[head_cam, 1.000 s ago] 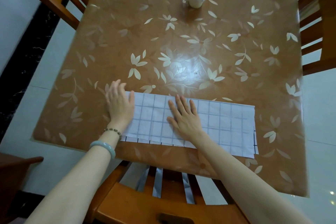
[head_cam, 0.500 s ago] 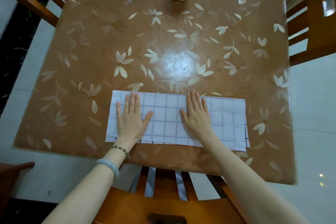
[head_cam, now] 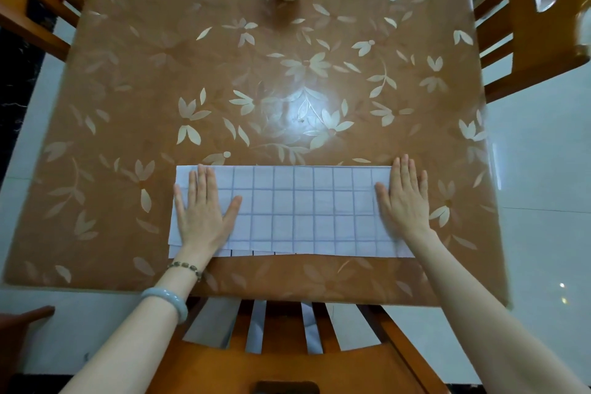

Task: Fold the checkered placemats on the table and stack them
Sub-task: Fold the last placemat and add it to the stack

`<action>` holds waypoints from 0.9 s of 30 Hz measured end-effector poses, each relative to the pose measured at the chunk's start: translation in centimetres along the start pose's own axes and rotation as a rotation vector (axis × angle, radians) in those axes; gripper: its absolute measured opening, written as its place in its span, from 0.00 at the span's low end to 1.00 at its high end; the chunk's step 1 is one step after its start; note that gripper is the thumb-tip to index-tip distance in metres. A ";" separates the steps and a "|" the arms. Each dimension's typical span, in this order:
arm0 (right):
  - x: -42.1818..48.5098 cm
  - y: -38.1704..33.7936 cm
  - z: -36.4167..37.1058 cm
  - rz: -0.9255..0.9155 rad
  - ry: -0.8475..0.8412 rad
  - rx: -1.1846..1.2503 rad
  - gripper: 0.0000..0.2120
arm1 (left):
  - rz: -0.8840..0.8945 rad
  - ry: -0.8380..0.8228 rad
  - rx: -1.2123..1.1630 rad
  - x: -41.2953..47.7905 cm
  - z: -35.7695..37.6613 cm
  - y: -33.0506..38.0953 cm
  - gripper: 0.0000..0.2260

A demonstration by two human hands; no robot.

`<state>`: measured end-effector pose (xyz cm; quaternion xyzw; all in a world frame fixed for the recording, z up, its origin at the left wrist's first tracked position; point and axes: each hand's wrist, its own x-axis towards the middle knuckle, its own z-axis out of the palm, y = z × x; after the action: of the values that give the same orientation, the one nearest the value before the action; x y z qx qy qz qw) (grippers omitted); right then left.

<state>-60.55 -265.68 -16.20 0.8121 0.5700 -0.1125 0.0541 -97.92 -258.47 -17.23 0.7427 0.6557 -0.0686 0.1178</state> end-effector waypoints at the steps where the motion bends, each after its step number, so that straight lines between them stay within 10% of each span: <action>1: 0.0 -0.6 -0.2 0.003 0.021 -0.003 0.35 | 0.009 -0.002 0.000 0.2 0.0 -0.1 0.37; 9: -2.4 -12.8 0.7 -0.458 0.166 0.075 0.24 | -0.335 0.084 -0.241 -1.2 -2.7 -0.8 0.33; 27: -2.5 -11.9 -0.1 -0.443 0.024 0.175 0.26 | -0.473 0.051 -0.740 -0.5 -6.5 -1.2 0.08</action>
<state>-72.50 -263.86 -15.01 0.6701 0.7229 -0.1613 -0.0493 -99.49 -257.04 -10.91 0.4812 0.7909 0.1639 0.3408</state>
